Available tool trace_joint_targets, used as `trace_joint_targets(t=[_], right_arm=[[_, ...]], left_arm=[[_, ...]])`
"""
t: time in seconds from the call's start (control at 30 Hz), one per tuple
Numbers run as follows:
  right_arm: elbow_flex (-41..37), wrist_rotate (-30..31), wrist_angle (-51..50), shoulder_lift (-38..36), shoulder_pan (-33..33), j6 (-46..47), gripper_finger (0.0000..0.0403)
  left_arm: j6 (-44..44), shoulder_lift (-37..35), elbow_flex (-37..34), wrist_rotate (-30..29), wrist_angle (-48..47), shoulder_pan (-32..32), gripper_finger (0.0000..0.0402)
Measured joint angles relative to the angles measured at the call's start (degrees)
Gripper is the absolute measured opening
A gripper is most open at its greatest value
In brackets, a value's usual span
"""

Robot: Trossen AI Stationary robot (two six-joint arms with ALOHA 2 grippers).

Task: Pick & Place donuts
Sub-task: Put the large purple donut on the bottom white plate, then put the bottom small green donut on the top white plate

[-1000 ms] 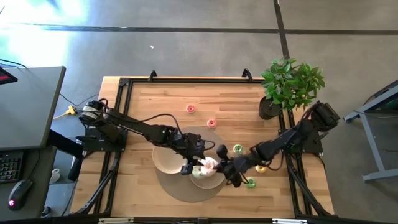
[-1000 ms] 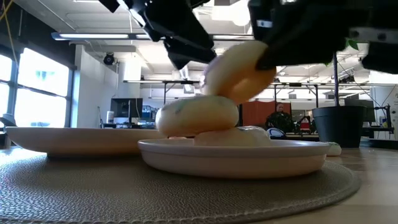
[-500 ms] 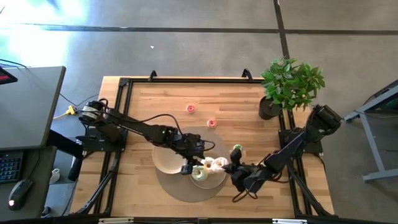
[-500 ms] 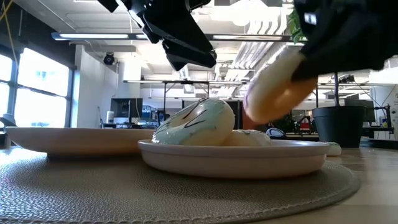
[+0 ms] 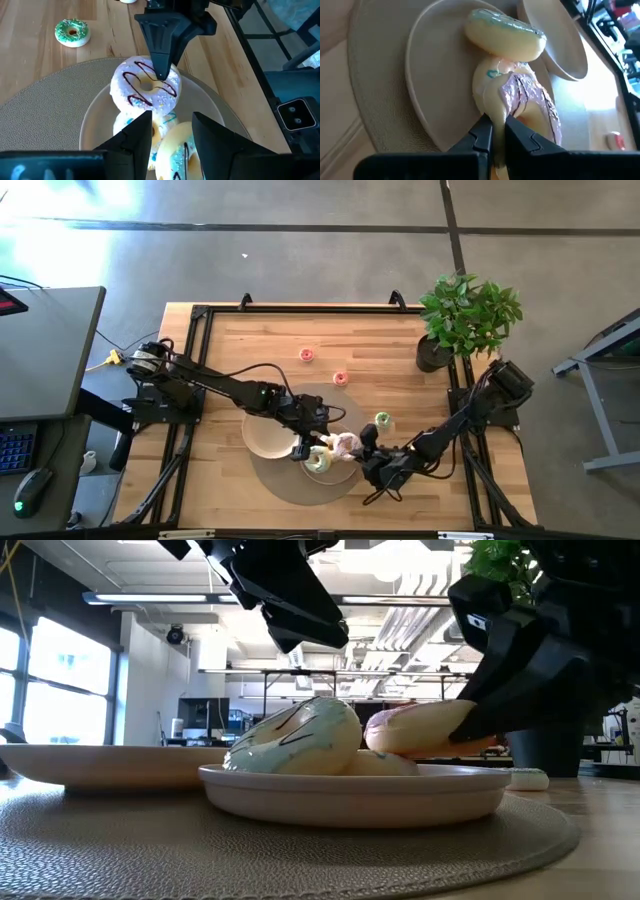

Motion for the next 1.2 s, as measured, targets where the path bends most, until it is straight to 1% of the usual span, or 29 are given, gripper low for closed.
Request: trace_joint_targets(t=[0.1,0.23,0.33,0.43,0.5,0.57,0.67,0.77,0.87,0.97,1.1,1.13,1.2], right_arm=[[0.0,1.53,0.21,-0.05,0.0,2.3,0.0036],[0.0,0.62,-0.26,-0.93,0.0,2.84,0.0073],[0.0,-3.69,-0.31,-2.66,-0.02,5.14,0.0107],[0.0,-10.34,-0.36,-4.96,0.12,7.31,0.0137],[0.0,-14.29,-0.19,-6.76,0.16,8.44,0.0151],[0.0,-15.94,0.03,-8.43,0.17,9.55,0.016],[0.0,-14.74,-0.34,-11.02,0.32,9.55,0.0164],[0.0,-11.06,-2.09,-14.03,0.77,9.16,0.0165],[0.0,-7.24,-6.95,-17.97,1.29,10.05,0.0165],[0.0,-3.43,-13.45,-22.31,1.82,14.46,0.0165],[0.0,0.39,-23.25,-27.64,2.03,23.53,0.0165],[0.0,0.52,-25.88,-28.64,1.97,26.05,0.0165],[0.01,0.34,-30.65,-30.0,1.26,31.12,0.0165]], left_arm=[[0.41,0.0,0.0,-0.04,-0.09,0.0,0.0138],[0.48,0.0,0.0,-0.15,-0.17,0.0,0.0138],[0.5,0.0,0.0,-0.15,-0.17,0.0,0.0138],[0.56,0.0,0.0,-0.13,-0.2,0.0,0.0137],[0.6,0.0,0.0,-0.13,-0.22,0.0,0.0137],[0.86,0.0,0.0,-0.13,-0.2,0.0,0.0137],[2.02,0.0,0.0,-0.12,-0.14,0.0,0.0137],[1.5,0.0,0.0,-0.07,-0.17,0.0,0.0137],[1.5,-0.29,0.0,0.24,-1.6,-0.01,0.0137],[0.46,-2.37,-0.01,-0.08,-5.55,-0.02,0.0137],[-0.63,-5.78,0.1,-5.79,-13.75,0.82,0.0137],[-1.15,-6.5,0.73,-7.65,-15.22,1.26,0.0137],[-1.66,-9.08,1.55,-9.86,-21.15,1.6,0.0137]])
